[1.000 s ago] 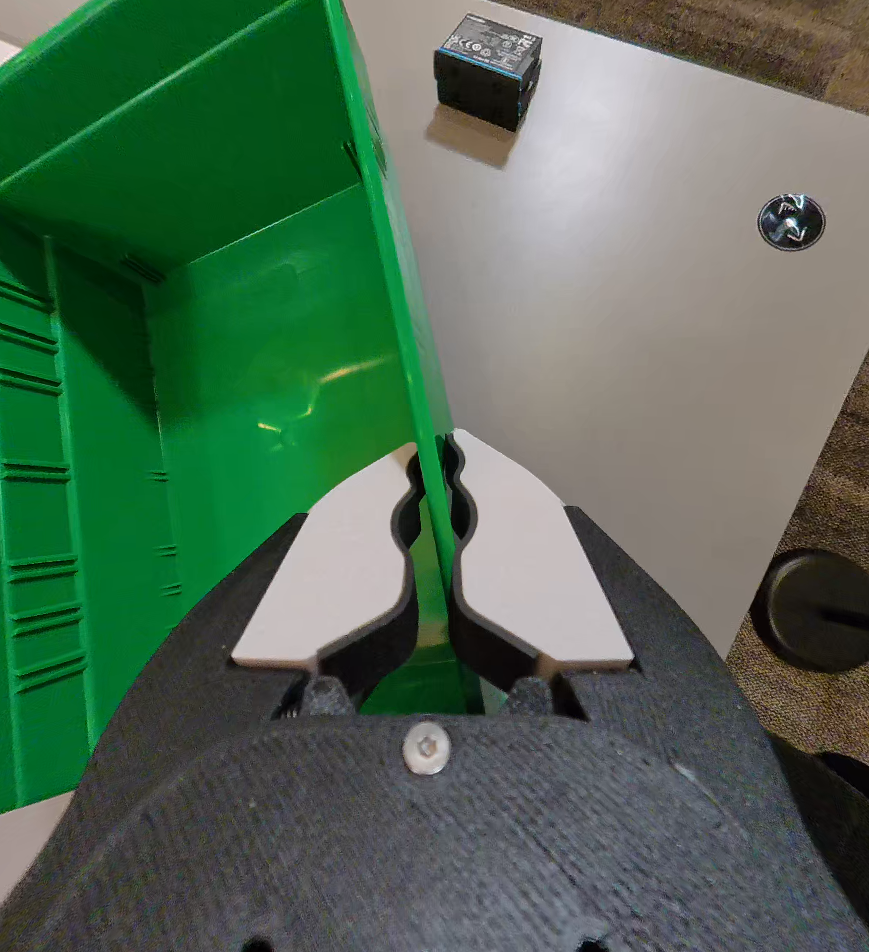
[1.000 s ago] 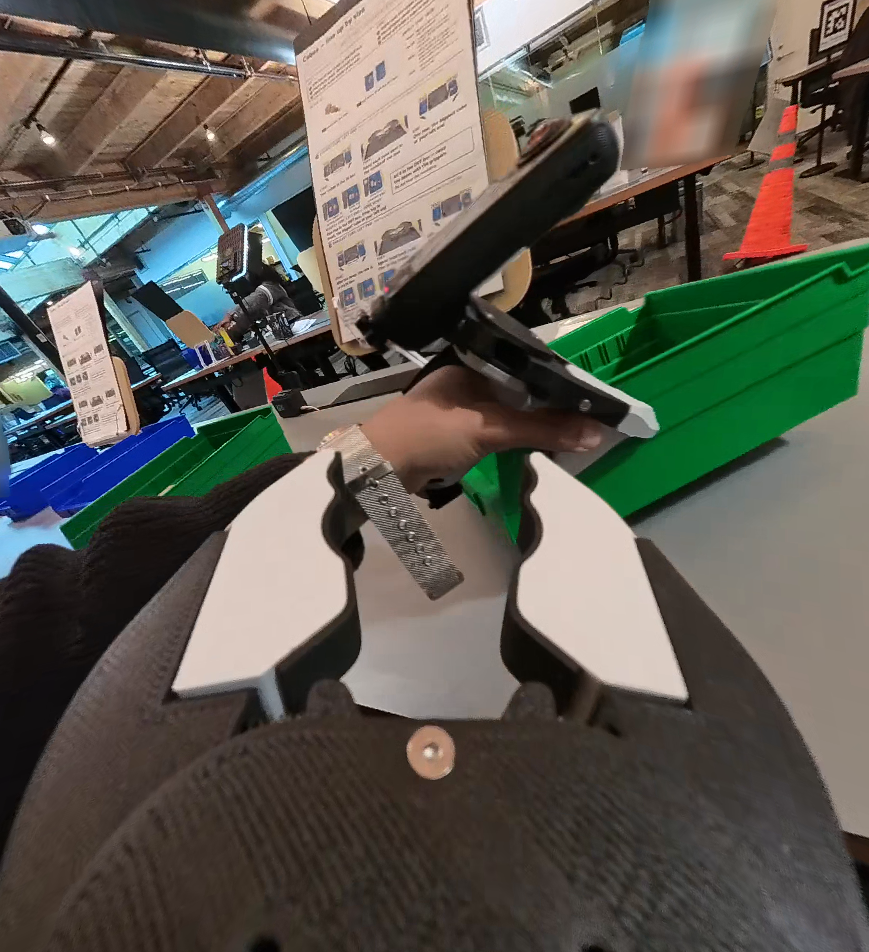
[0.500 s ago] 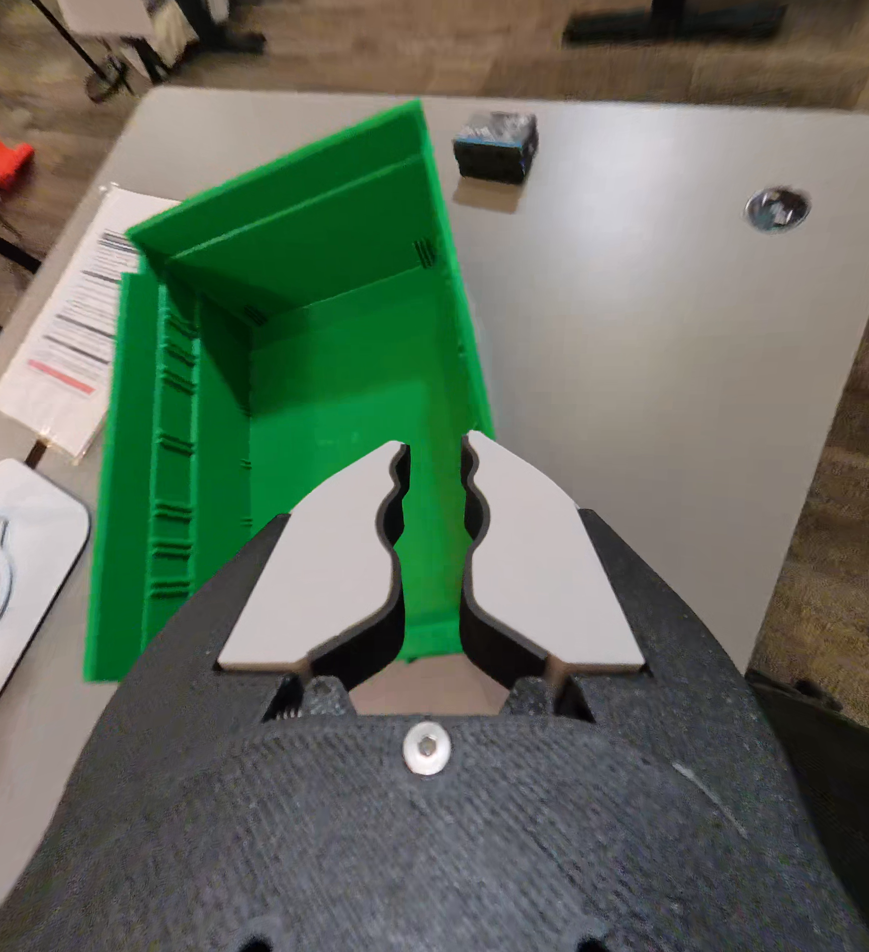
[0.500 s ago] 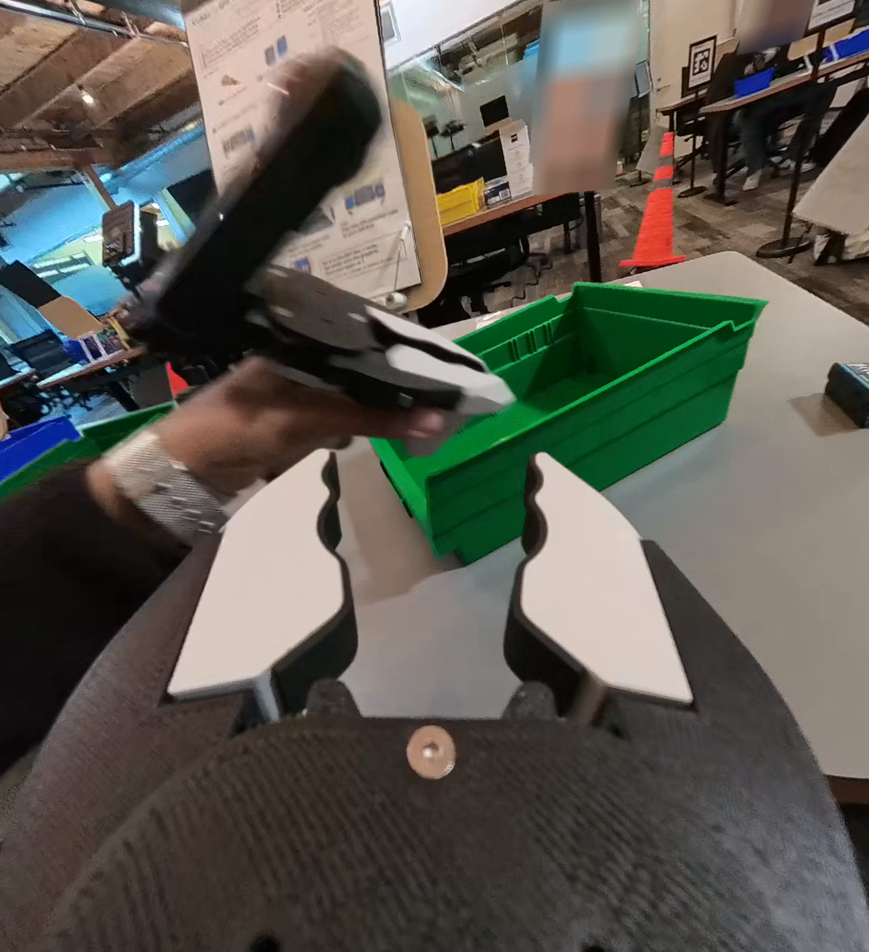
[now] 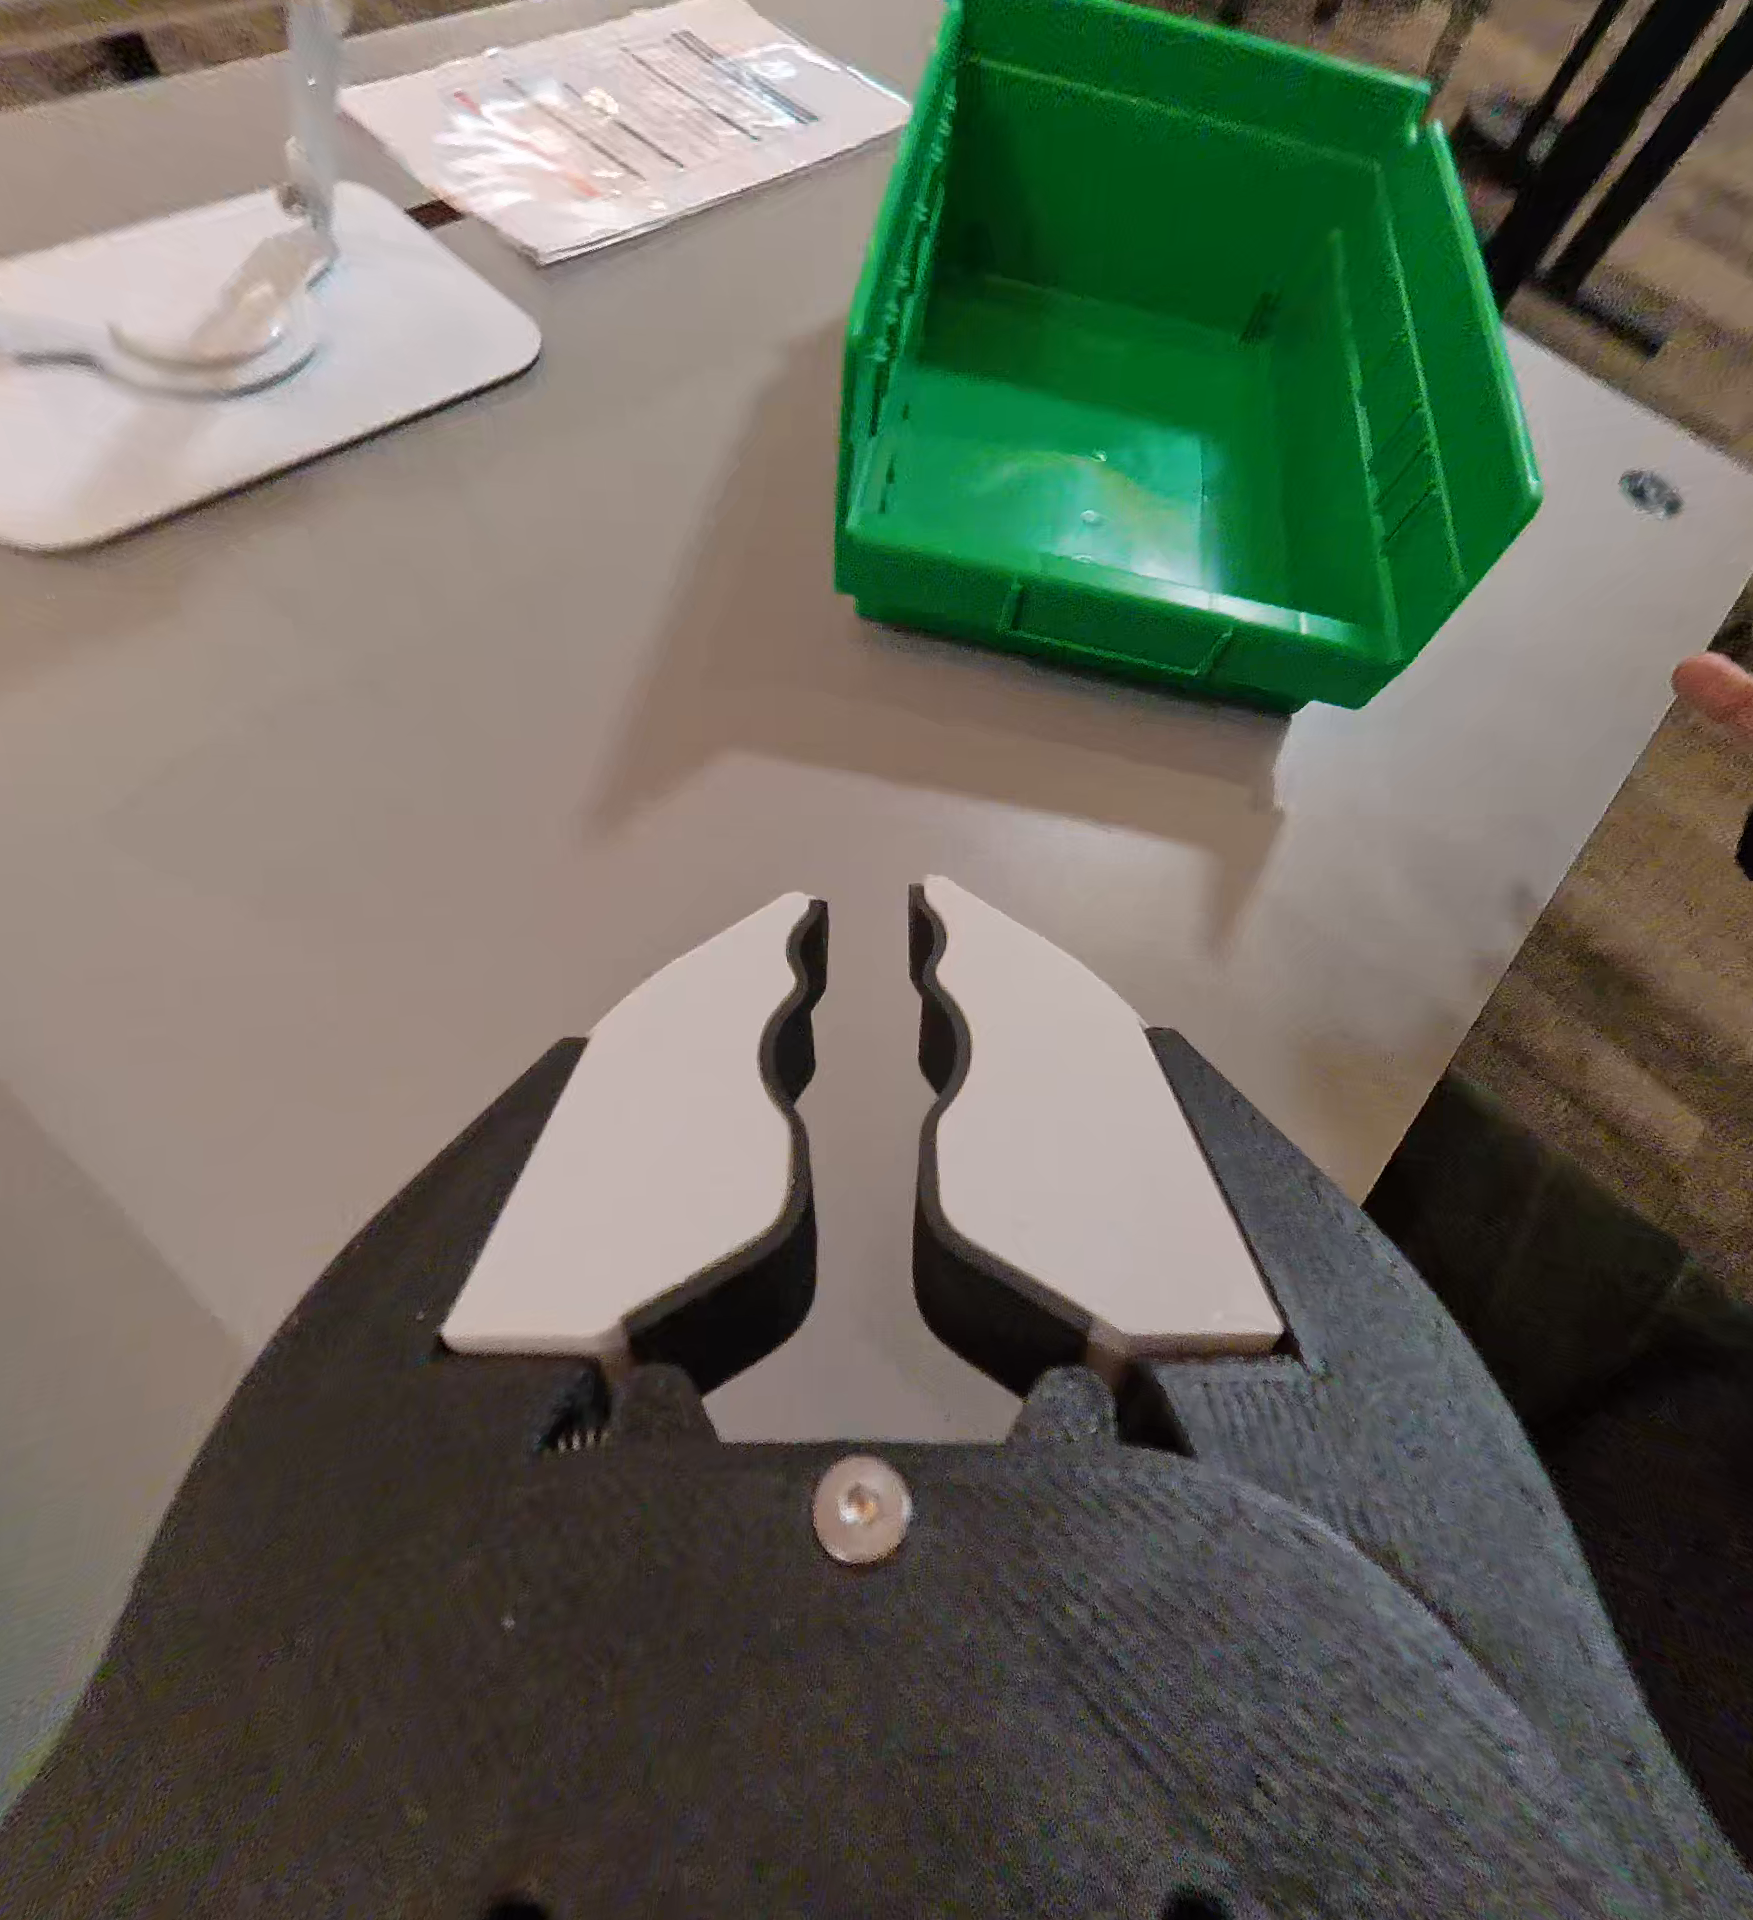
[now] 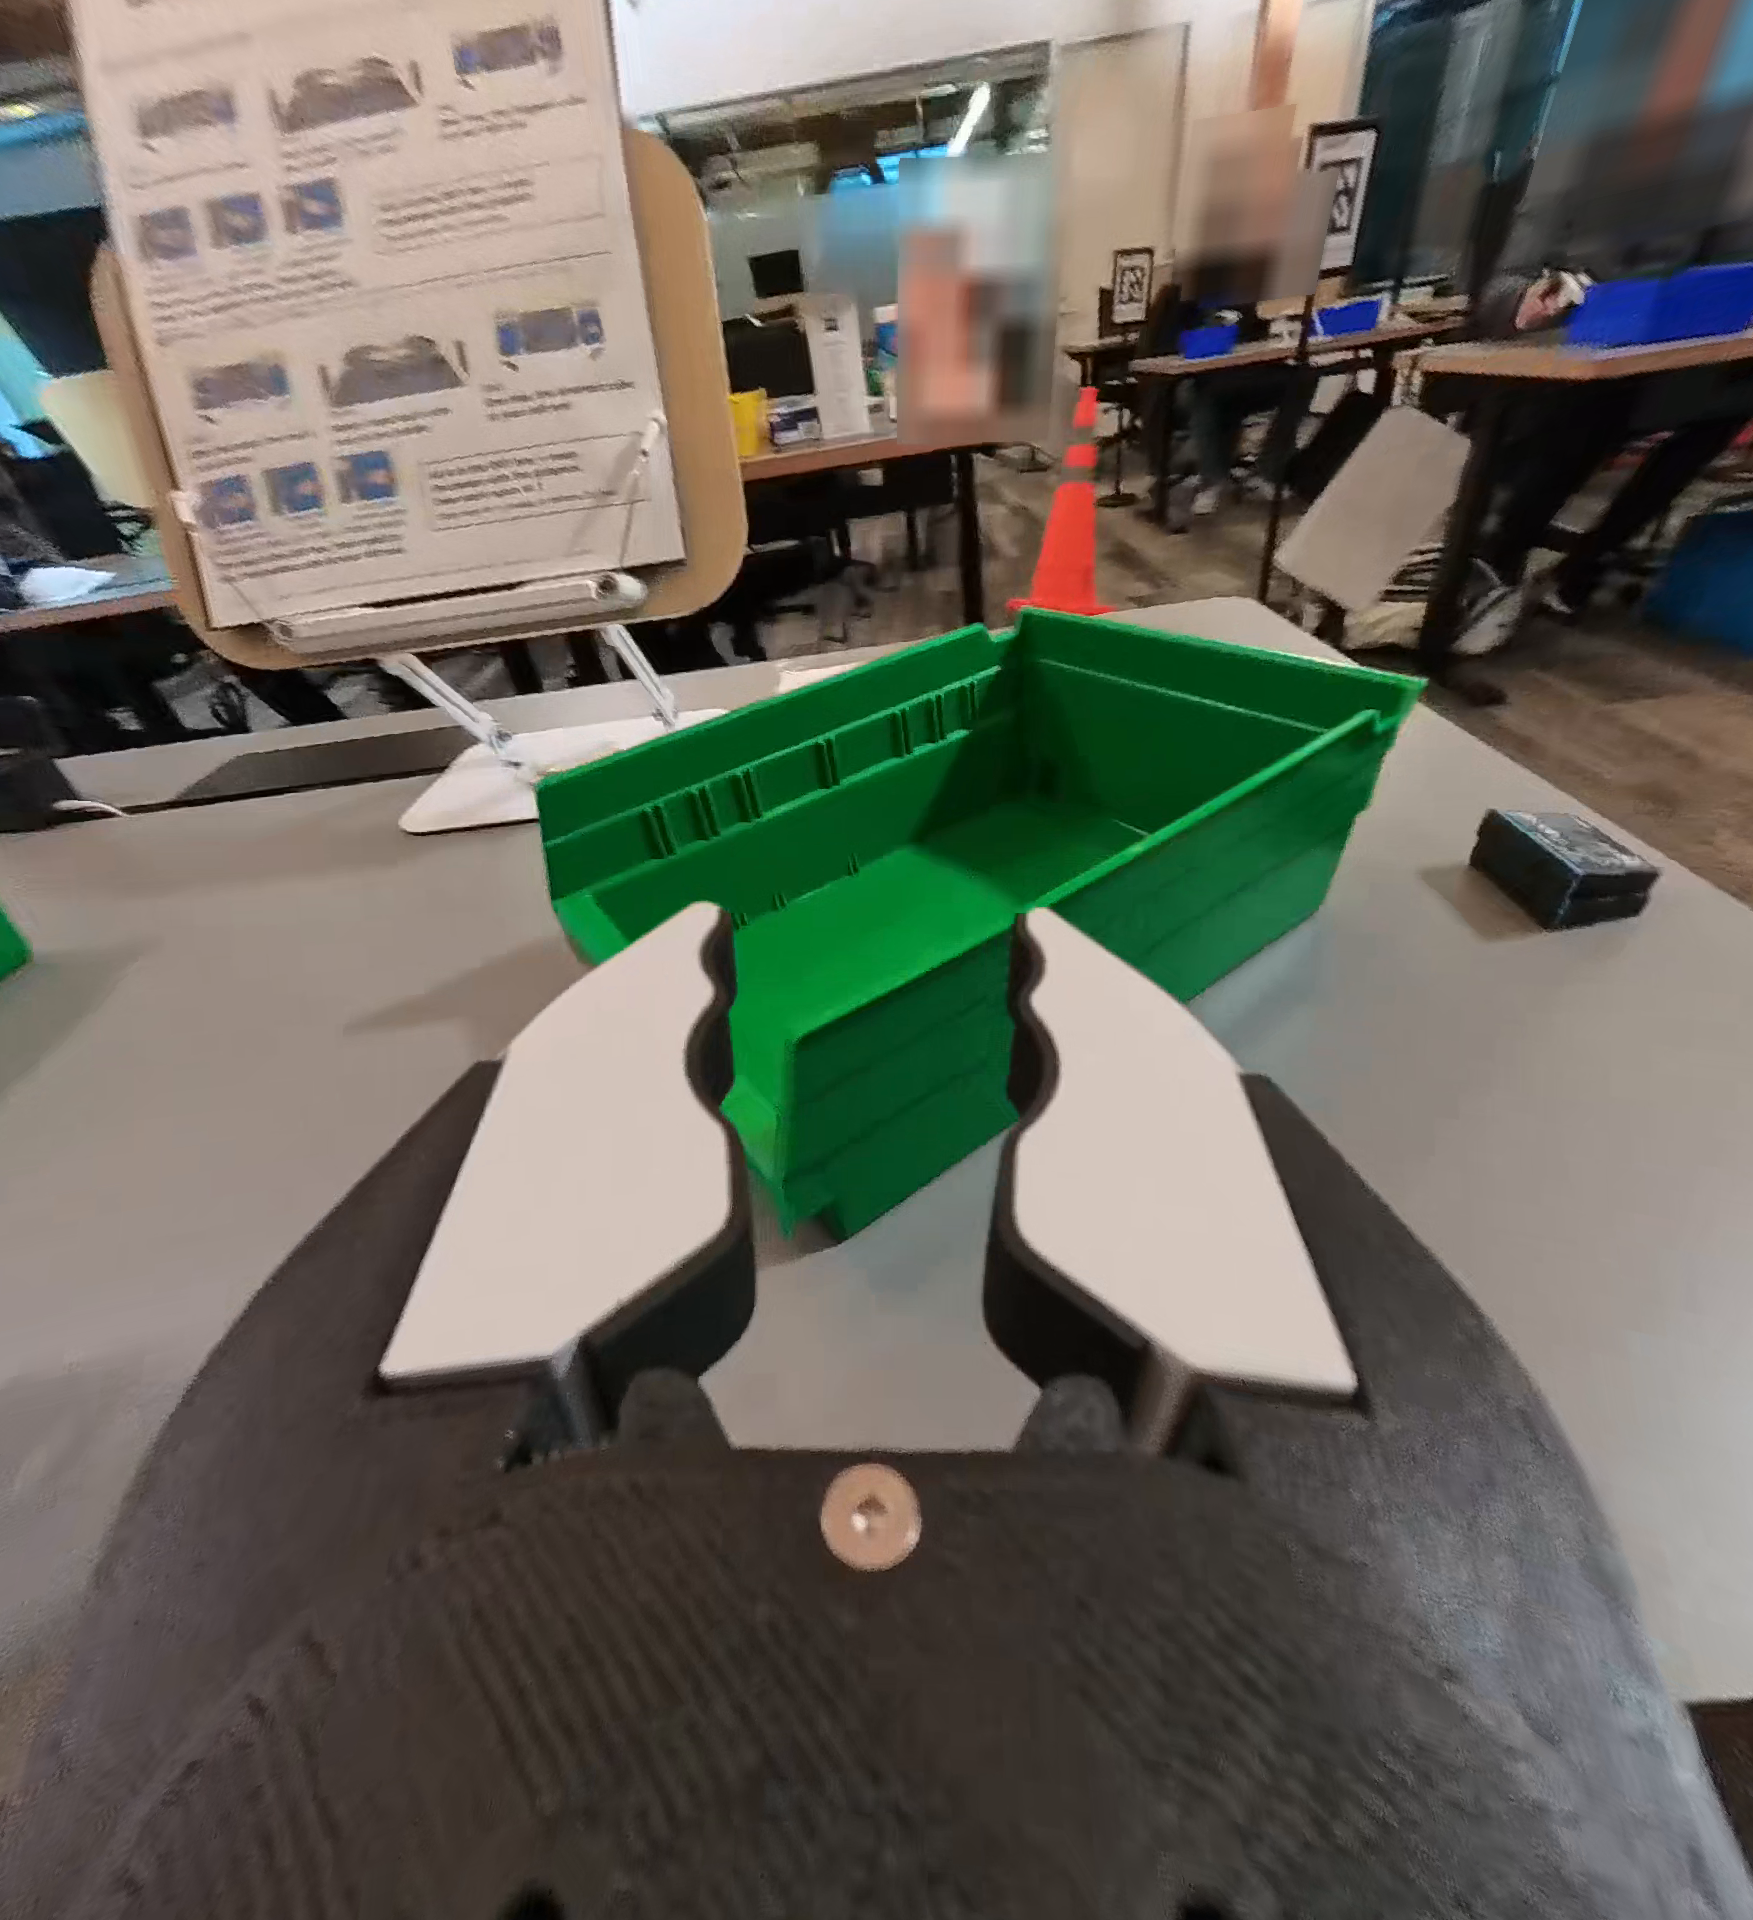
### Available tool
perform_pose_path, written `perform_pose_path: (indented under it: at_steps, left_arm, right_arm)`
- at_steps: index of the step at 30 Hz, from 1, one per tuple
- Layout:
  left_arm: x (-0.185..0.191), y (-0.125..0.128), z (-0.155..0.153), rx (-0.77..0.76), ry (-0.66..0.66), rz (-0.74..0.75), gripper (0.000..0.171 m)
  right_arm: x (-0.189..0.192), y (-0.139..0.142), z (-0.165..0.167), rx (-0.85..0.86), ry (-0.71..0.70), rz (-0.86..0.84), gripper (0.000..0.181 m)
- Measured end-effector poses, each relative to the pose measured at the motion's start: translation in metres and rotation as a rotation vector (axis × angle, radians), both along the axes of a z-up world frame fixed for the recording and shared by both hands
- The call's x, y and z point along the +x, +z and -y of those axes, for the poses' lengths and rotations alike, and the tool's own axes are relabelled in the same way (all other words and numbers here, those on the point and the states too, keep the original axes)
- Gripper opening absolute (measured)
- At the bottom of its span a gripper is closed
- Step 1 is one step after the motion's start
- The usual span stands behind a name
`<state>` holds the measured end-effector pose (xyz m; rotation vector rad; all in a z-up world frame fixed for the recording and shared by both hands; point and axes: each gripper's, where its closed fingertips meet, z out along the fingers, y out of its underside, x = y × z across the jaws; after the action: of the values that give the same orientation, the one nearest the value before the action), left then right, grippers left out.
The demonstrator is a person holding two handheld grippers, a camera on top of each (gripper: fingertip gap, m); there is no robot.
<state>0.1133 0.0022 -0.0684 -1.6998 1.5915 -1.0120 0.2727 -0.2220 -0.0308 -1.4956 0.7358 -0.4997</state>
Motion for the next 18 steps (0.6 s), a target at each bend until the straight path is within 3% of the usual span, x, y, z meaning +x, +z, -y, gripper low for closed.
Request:
perform_pose_path:
  at_steps: [5, 11, 13, 18]
  left_arm:
    - [-0.018, -0.016, -0.013, 0.004, -0.028, 0.072, 0.017]
    - [-0.025, -0.046, -0.043, -0.048, 0.071, -0.017, 0.017]
    - [-0.026, -0.044, -0.045, -0.104, 0.081, -0.001, 0.017]
    - [-0.027, -0.038, -0.052, -0.107, 0.106, 0.032, 0.01]
  right_arm:
    - [0.015, -0.025, -0.019, -0.134, -0.067, -0.047, 0.07]
    - [0.044, -0.062, -0.042, -0.311, -0.103, -0.087, 0.065]
    - [0.051, -0.068, -0.037, -0.342, -0.107, -0.1, 0.072]
    - [0.085, -0.061, 0.02, -0.266, -0.229, -0.145, 0.047]
